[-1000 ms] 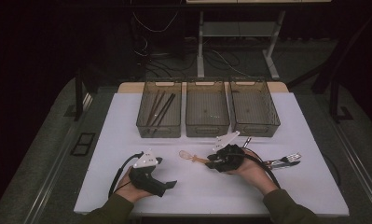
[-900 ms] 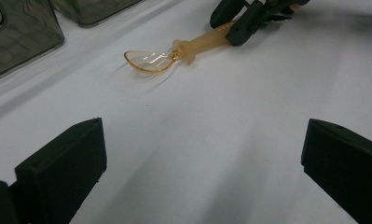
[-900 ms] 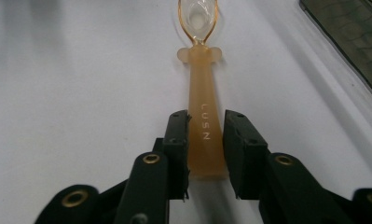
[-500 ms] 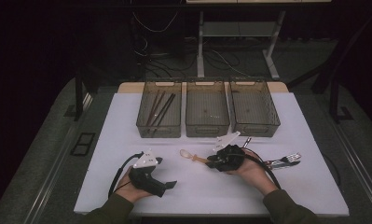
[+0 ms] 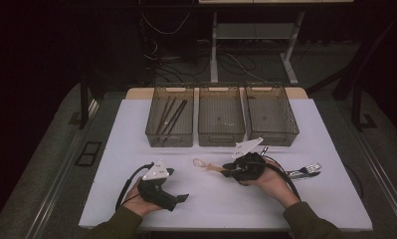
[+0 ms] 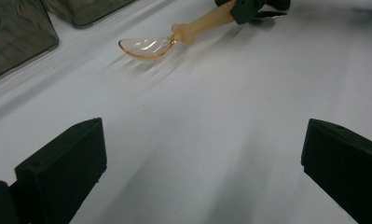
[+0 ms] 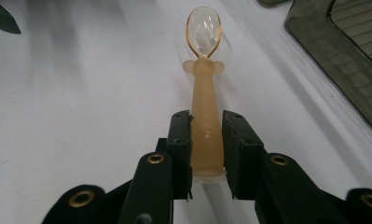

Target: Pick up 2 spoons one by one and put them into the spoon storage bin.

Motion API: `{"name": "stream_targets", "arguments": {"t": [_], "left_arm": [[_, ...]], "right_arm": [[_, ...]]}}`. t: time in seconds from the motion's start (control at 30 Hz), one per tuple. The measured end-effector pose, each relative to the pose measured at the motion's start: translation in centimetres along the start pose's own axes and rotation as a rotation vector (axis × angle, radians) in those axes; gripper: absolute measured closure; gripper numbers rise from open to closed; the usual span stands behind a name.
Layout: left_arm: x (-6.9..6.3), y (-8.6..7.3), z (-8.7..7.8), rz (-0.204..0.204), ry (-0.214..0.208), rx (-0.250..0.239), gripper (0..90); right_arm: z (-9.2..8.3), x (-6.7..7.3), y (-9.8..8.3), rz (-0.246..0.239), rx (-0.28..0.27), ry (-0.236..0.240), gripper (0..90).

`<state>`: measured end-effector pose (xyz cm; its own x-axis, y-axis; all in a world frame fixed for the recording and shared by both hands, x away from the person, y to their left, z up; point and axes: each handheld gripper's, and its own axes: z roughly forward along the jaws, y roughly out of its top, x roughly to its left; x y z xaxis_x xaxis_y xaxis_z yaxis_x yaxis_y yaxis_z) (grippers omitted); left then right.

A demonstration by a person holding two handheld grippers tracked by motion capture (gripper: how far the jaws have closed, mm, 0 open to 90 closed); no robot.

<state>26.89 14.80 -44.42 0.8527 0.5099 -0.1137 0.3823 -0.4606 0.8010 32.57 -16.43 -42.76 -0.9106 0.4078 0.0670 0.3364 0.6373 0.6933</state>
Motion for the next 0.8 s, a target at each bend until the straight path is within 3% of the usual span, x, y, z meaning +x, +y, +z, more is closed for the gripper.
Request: {"name": "stream_targets", "arguments": {"t": [0.8], "left_arm": [[0.1, 0.0, -0.1, 0.010, 0.001, 0.001, 0.0]], "right_arm": [[-3.8, -1.0, 0.2, 0.047, -0.105, -0.051, 73.9]]}}
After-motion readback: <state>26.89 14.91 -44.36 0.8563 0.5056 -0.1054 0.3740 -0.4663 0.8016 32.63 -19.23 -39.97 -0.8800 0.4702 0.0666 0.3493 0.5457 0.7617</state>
